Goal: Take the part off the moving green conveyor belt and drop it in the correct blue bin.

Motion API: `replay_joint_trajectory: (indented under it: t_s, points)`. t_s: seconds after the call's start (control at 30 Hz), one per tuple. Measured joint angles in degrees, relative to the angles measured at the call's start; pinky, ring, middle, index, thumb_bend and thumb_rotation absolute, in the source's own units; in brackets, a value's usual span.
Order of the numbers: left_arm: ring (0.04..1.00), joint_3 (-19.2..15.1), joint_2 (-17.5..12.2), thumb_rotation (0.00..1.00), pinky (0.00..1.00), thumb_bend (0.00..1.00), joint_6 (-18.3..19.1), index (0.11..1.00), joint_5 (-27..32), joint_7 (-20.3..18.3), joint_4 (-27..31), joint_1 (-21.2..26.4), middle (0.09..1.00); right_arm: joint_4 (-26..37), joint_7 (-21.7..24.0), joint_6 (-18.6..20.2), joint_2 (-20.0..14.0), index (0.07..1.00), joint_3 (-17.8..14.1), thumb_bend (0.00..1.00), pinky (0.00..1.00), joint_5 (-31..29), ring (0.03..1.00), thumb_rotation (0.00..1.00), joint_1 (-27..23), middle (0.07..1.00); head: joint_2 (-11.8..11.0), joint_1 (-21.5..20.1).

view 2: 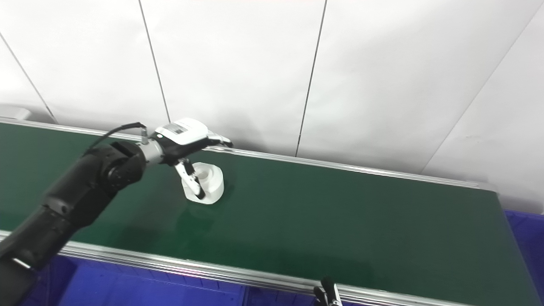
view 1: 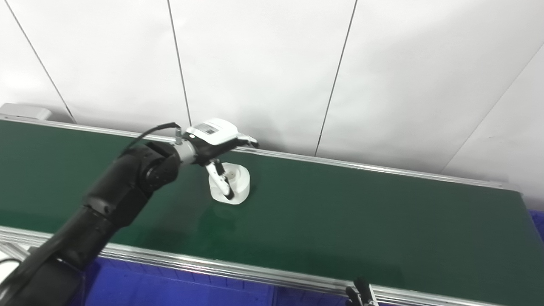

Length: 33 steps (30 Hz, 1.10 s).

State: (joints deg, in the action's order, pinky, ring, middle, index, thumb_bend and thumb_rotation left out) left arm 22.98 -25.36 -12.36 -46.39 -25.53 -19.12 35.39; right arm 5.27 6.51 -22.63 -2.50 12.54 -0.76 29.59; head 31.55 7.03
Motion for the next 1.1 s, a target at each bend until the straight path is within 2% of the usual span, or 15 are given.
replay_joint_trajectory:
  t_s: [0.2,0.33,0.4,0.47,0.53,0.57,0.63,0.67,0.7,0.73,0.8,0.87,0.93,1.03,1.1]
  points:
    - [0.889,1.53,1.99,0.37,0.76,1.0,2.03,0.866,0.87,-2.42,-2.46,0.21,0.887,0.06,0.01,0.0,0.07,1.0,0.2,0.93,0.95,-0.01,0.967,1.0,0.3,1.0,0.17,-0.35]
    - [0.866,2.25,2.58,0.36,0.74,1.0,4.05,0.863,2.32,-6.07,-2.57,0.33,0.881,0.34,0.0,0.0,0.08,1.0,0.31,0.93,0.95,0.0,0.967,1.0,0.33,1.0,0.26,-0.35]
    - [0.835,3.24,2.67,0.36,0.69,1.0,4.56,0.85,2.1,-6.72,-2.25,0.78,0.858,1.03,0.0,0.0,0.09,1.0,0.34,0.92,0.94,0.01,0.966,1.0,0.45,1.0,0.26,-0.35]
    - [0.817,5.11,2.63,0.29,0.69,1.0,4.63,0.827,-0.18,-6.58,-1.84,1.59,0.834,1.15,0.02,0.01,0.1,1.0,0.45,0.93,0.94,0.0,0.966,1.0,0.44,1.0,0.44,-0.26]
    - [0.777,7.12,2.57,0.21,0.7,1.0,4.44,0.79,-3.78,-3.9,-1.68,1.83,0.794,1.17,0.02,0.02,0.11,1.0,0.58,0.93,0.94,-0.01,0.965,1.0,0.5,1.0,0.53,-0.35]
    - [0.773,7.97,2.56,0.2,0.7,1.0,4.26,0.786,-5.73,-2.06,-1.82,1.82,0.79,1.22,0.02,0.05,0.11,1.0,0.6,0.93,0.94,-0.01,0.965,1.0,0.55,1.0,0.53,-0.35]
    - [0.729,9.54,2.58,0.1,0.68,0.97,3.91,0.751,-9.35,3.32,-2.95,1.83,0.749,1.4,0.02,0.17,0.12,1.0,0.61,0.93,0.95,-0.02,0.967,1.0,0.75,1.0,0.61,-0.35]
    - [0.629,9.85,2.64,0.04,0.58,0.9,3.6,0.694,-10.56,6.29,-4.14,1.82,0.685,1.41,0.01,0.22,0.12,1.0,0.62,0.93,0.95,-0.02,0.966,1.0,0.83,1.0,0.62,-0.35]
    - [0.515,9.92,2.7,0.02,0.5,0.7,3.08,0.619,-11.49,9.08,-5.28,1.81,0.594,1.41,0.01,0.28,0.1,1.0,0.62,0.93,0.95,-0.03,0.966,1.0,0.88,1.0,0.62,-0.35]
    - [0.452,9.92,2.75,0.01,0.45,0.6,2.53,0.581,-11.74,12.35,-6.76,1.79,0.541,1.4,0.02,0.33,0.07,1.0,0.62,0.93,0.95,-0.03,0.966,1.0,0.9,1.0,0.62,-0.44]
    - [0.42,9.88,2.8,0.0,0.41,0.52,1.45,0.511,-12.61,19.28,-9.59,1.77,0.52,1.4,0.02,0.45,0.04,1.0,0.61,0.93,0.95,-0.07,0.965,1.0,0.89,1.0,0.79,-0.35]
    - [0.408,9.82,2.85,0.0,0.38,0.51,0.95,0.503,-12.95,23.86,-11.02,1.7,0.511,1.49,0.04,0.49,0.04,1.0,0.65,0.93,0.95,-0.28,0.966,1.0,0.99,1.0,0.79,-0.35]
    - [0.406,9.73,2.9,0.0,0.37,0.5,0.96,0.511,-12.88,25.38,-11.07,1.7,0.507,1.71,0.1,0.5,0.04,1.0,0.75,0.93,0.94,-0.41,0.962,1.0,1.09,1.0,0.79,-0.26]
    - [0.383,9.75,3.13,0.0,0.34,0.5,0.98,0.534,-12.79,25.49,-11.05,1.7,0.48,1.86,0.12,0.5,0.08,1.0,0.82,0.93,0.95,-0.42,0.965,1.0,1.09,1.0,0.79,-0.26]
    - [0.391,9.78,3.56,0.0,0.35,0.5,0.87,0.526,-12.77,25.49,-11.05,1.7,0.496,1.86,0.14,0.5,0.06,1.0,0.88,0.94,0.95,-0.5,0.969,1.0,1.08,1.0,0.97,-0.44]
